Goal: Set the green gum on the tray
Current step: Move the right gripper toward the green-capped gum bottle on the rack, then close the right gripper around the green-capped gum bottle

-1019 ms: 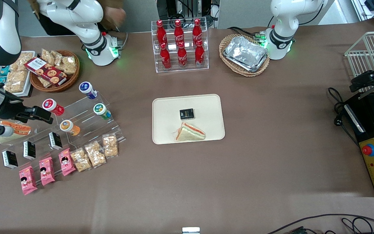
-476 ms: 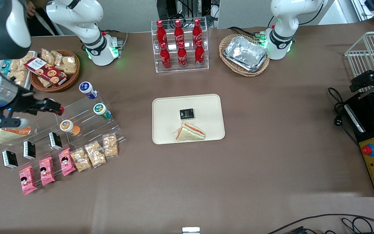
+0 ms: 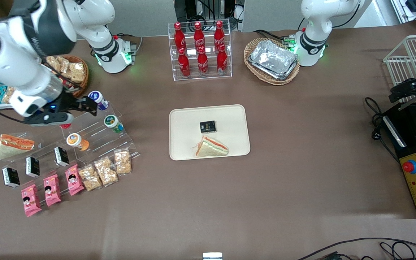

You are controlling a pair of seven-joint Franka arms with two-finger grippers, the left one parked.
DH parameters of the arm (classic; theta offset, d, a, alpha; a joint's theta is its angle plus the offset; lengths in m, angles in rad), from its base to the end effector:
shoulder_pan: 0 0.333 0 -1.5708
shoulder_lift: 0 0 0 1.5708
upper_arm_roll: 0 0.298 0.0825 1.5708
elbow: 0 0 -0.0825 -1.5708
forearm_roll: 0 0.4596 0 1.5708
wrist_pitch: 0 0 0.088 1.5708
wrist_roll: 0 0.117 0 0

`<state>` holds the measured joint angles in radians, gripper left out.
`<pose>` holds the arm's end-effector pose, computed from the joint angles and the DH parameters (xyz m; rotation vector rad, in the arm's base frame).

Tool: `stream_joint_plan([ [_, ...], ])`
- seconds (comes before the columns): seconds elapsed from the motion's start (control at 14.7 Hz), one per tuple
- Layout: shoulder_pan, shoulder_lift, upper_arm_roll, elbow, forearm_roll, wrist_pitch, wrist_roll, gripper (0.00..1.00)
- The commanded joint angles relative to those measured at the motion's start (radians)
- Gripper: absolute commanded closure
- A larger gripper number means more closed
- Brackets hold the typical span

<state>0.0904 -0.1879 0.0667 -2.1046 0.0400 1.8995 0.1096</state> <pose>0.5641 0.0934 0.4442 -3.1182 -0.0514 0.0323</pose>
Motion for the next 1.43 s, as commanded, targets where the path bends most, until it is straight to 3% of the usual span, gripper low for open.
stream_joint_plan([
  [0.0, 0.011, -0.088, -0.005, -0.215, 0.006, 0.171, -0.013, 0.0],
  [0.48, 0.014, 0.022, -0.005, -0.296, 0.001, 0.314, -0.013, 0.0],
  [0.75, 0.04, 0.047, -0.005, -0.4, 0.003, 0.487, -0.007, 0.0],
  [0.95, 0.042, 0.065, -0.004, -0.417, 0.003, 0.512, -0.007, 0.02],
  [1.02, 0.048, 0.065, -0.004, -0.42, 0.003, 0.512, -0.007, 0.07],
  [1.36, 0.055, 0.064, -0.004, -0.42, 0.003, 0.504, -0.011, 0.75],
])
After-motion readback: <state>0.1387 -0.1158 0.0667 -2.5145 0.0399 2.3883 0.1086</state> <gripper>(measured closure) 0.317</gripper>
